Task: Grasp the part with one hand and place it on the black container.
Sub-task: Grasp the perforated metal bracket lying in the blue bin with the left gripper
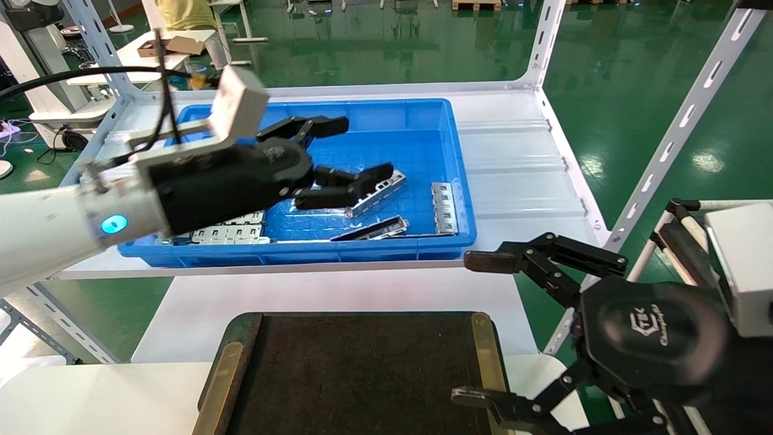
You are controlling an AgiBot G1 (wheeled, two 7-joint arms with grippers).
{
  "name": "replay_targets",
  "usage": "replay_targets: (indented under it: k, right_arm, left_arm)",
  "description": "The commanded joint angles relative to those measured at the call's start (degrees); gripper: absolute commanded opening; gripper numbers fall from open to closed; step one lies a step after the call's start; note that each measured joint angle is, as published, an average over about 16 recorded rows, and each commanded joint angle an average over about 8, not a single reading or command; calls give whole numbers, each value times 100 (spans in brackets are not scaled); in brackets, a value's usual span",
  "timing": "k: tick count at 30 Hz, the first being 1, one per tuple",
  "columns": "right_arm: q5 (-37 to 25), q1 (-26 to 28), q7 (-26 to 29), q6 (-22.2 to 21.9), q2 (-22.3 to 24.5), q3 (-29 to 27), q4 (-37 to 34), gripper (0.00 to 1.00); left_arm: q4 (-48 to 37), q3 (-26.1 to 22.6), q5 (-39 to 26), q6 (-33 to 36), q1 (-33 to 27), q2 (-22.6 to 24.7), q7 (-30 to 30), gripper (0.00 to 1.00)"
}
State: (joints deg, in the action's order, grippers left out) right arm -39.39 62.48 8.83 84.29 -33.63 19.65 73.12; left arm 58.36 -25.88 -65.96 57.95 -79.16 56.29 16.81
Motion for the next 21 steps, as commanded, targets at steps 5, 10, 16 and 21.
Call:
replay_targets:
  k: [5, 10, 16, 21]
  right_arm:
    - [0, 0, 0, 0, 0, 1, 0, 100]
    - [1, 0, -1, -1, 0, 1, 0, 100]
    - [1, 1, -1, -1, 1, 2, 0, 100]
    - [2, 1, -1, -1, 1, 3, 0, 100]
  left_arm:
    - [-735, -233, -447, -494, -387, 579, 22, 100]
    - [-1511, -375, -750, -918, -657, 1063, -101, 100]
    - [-2481, -516, -1031, -1300, -876, 1525, -335, 100]
    - [-3155, -554, -1127, -1522, -972, 1784, -575, 100]
